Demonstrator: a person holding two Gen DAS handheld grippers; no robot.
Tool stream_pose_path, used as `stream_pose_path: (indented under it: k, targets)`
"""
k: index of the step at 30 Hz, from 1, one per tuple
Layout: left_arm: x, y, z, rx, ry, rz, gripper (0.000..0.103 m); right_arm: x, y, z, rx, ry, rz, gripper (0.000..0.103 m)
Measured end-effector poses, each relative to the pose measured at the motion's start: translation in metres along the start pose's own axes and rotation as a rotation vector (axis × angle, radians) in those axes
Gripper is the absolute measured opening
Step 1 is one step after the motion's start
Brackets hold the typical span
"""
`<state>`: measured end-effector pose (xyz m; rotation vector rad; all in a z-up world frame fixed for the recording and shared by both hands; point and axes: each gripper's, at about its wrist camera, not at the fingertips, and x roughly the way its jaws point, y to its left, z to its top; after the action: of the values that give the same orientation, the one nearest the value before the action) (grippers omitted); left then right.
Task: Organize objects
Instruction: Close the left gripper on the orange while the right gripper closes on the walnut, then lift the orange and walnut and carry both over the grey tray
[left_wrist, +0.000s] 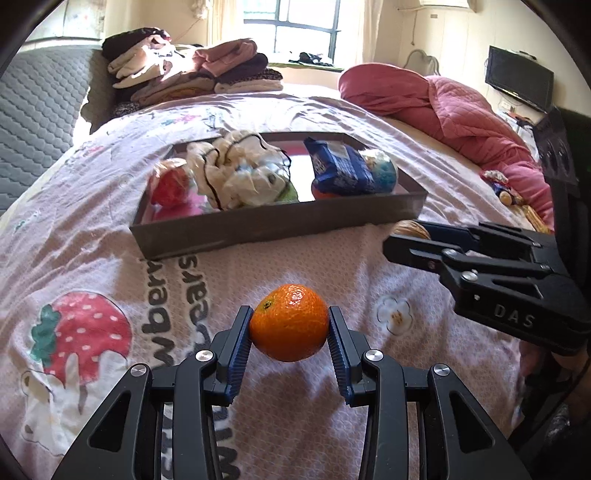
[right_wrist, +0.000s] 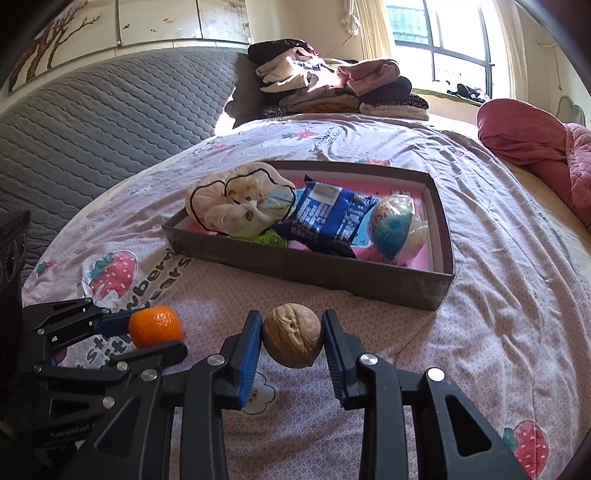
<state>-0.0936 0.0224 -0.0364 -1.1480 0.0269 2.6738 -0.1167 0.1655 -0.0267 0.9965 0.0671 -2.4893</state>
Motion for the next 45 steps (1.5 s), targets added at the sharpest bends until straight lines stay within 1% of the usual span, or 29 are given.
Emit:
stream_pose_path:
  k: [10, 15, 20, 23, 29, 36, 45]
  targets:
    - [-0.011, 0.023, 0.030, -0.019, -0.077, 0.044, 0.041, -0.015, -0.012, 0.016, 0.013, -0.067, -0.042, 0.033]
    - [-0.013, 0.031, 0.044, -0.023, -0.112, 0.063, 0.041, -0.020, -0.016, 0.029, -0.011, -0.103, -0.091, 0.034]
    - [-0.009, 0.041, 0.057, -0.033, -0.127, 0.087, 0.041, -0.019, -0.023, 0.036, -0.022, -0.114, -0.119, 0.034]
    - [-0.004, 0.048, 0.063, -0.036, -0.138, 0.105, 0.041, -0.015, -0.030, 0.037, -0.022, -0.115, -0.151, 0.034]
    - [0.011, 0.062, 0.071, -0.049, -0.127, 0.129, 0.041, -0.009, -0.043, 0.041, -0.009, -0.122, -0.189, 0.034]
    - [0.019, 0.071, 0.079, -0.058, -0.130, 0.142, 0.041, 0.003, -0.052, 0.047, -0.029, -0.121, -0.239, 0.034]
    - [0.037, 0.083, 0.084, -0.069, -0.106, 0.158, 0.041, 0.017, -0.070, 0.044, 0.007, -0.088, -0.248, 0.034]
